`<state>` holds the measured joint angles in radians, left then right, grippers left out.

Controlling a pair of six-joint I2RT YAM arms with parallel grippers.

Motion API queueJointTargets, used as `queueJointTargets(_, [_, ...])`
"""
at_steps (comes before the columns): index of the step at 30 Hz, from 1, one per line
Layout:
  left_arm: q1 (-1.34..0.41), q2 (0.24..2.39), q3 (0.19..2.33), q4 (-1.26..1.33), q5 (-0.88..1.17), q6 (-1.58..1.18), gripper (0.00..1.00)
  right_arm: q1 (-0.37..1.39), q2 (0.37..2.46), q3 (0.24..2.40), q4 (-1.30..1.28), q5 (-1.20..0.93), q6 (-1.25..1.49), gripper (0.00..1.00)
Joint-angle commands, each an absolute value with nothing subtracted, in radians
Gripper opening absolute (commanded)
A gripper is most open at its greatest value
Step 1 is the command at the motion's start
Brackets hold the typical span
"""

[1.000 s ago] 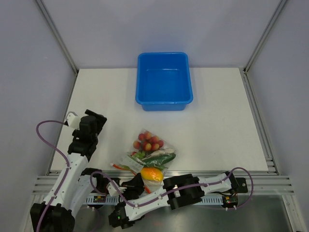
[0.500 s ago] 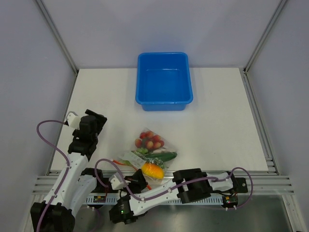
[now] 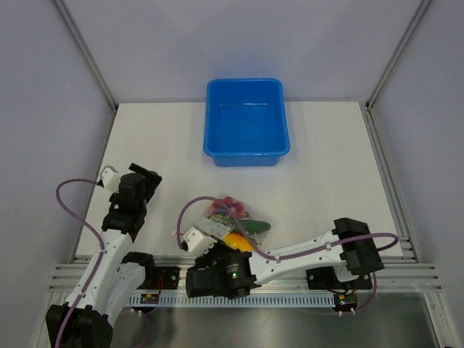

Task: Open the zip-top bag and remove the fake food
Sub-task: Pick up the zipper food storage bag at the center of the board.

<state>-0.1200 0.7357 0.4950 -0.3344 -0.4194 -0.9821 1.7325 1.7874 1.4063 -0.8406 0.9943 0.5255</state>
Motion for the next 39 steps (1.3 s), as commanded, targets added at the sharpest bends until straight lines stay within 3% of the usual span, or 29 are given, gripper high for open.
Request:
queueJointTargets(1, [-0.114, 0.692, 0.491, -0.186, -0.324, -0.901, 0.99, 1.671, 1.606, 1.342, -0.600, 0.844, 0.381, 0.00])
queueJointTargets(8, [-0.114, 0.577, 0.375, -0.006, -0.180, -0.802, 0.99, 1.546, 1.379, 1.217, -0.488, 0.690, 0.288, 0.00])
queueJointTargets(20, [-0.114, 0.393, 0.114, 0.544, 0.093, -0.756, 0.99, 1.287, 1.174, 1.184, -0.494, 0.449, 0.273, 0.00])
queueJointTargets(33, [-0.114, 0.653, 0.068, 1.133, 0.463, -0.752, 0.99, 1.144, 1.161, 1.246, -0.505, 0.293, 0.198, 0.00])
queueJointTargets(39, [-0.114, 0.869, 0.023, 1.664, 0.596, -0.863, 0.99, 1.094, 1.163, 1.279, -0.499, 0.242, 0.175, 0.00])
